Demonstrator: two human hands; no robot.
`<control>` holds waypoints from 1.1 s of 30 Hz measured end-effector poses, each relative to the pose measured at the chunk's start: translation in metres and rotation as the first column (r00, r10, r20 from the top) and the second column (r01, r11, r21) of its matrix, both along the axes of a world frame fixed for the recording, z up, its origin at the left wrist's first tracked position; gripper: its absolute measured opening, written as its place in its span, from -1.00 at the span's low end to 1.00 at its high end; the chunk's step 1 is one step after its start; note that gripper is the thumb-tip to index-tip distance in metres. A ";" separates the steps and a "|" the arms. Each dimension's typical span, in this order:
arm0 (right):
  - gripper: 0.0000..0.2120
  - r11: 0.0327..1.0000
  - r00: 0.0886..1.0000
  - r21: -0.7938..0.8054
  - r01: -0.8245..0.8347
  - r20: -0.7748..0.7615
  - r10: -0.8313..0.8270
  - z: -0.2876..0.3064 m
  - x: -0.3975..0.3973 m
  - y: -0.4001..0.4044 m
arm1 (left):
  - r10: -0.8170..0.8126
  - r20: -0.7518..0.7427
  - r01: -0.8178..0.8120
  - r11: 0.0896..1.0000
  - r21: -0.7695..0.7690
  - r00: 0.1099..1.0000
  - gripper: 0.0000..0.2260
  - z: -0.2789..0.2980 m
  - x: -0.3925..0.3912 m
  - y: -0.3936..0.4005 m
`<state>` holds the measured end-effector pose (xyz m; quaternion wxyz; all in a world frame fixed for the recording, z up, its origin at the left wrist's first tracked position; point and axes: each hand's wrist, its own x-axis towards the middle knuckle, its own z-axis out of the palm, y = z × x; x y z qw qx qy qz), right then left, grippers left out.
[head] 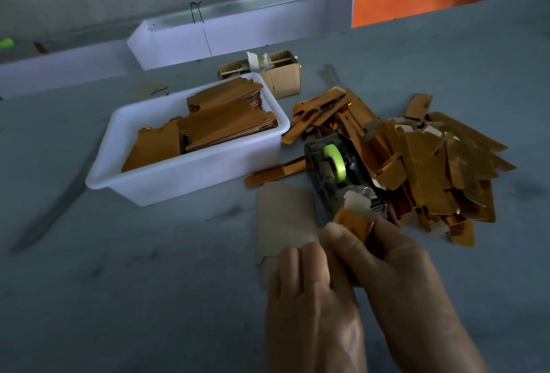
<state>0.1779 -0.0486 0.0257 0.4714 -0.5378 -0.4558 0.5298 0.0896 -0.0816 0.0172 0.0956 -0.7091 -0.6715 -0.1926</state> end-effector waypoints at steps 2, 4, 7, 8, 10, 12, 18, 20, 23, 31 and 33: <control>-0.94 1.000 0.998 0.020 0.009 0.056 -0.010 -0.002 -0.001 0.001 | -0.049 0.074 0.046 0.998 0.046 0.996 -0.60 -0.001 -0.004 -0.002; -0.96 0.999 0.999 0.050 -0.004 0.050 0.002 -0.004 0.000 0.003 | -0.059 0.403 0.040 0.998 0.055 0.913 -0.74 -0.002 -0.013 -0.002; -0.99 0.996 0.998 0.070 -0.060 0.020 0.058 -0.004 0.000 0.005 | 0.219 0.898 0.077 0.961 -0.267 0.383 -0.85 0.004 -0.028 0.005; -0.97 0.995 0.997 0.066 -0.077 -0.006 0.077 -0.002 0.000 0.006 | 0.309 0.921 0.176 0.918 -0.354 0.238 -0.88 0.008 -0.033 0.007; -0.83 0.992 0.994 0.073 -0.100 -0.029 0.102 0.005 0.002 0.006 | 0.342 0.934 0.260 0.897 -0.357 0.103 -0.96 0.015 -0.038 0.011; -0.73 0.985 0.992 0.168 -0.039 0.127 0.018 0.008 0.013 0.012 | 0.299 0.954 0.193 0.935 -0.297 0.023 -0.93 0.018 -0.037 0.017; -0.89 0.952 0.773 0.307 -0.010 0.606 -0.187 0.012 0.052 0.051 | 0.303 0.944 0.100 0.951 -0.292 -0.130 -0.86 0.024 -0.030 0.034; -0.88 0.965 0.754 0.250 -0.081 0.648 -0.105 0.009 0.051 0.057 | 0.302 0.946 0.104 0.951 -0.290 -0.121 -0.88 0.024 -0.023 0.039; -0.87 0.983 0.709 0.139 -0.118 0.705 -0.014 0.002 0.044 0.061 | 0.311 0.945 0.117 0.947 -0.300 -0.096 -0.88 0.021 -0.013 0.045; -0.83 0.995 0.674 0.047 -0.090 0.739 0.026 0.002 0.039 0.065 | 0.387 0.916 0.138 0.918 -0.371 -0.109 -0.86 0.015 0.001 0.051; -0.87 0.995 0.692 0.049 -0.091 0.721 0.028 0.004 0.037 0.065 | 0.400 0.907 0.129 0.914 -0.384 -0.133 -0.84 0.014 0.001 0.051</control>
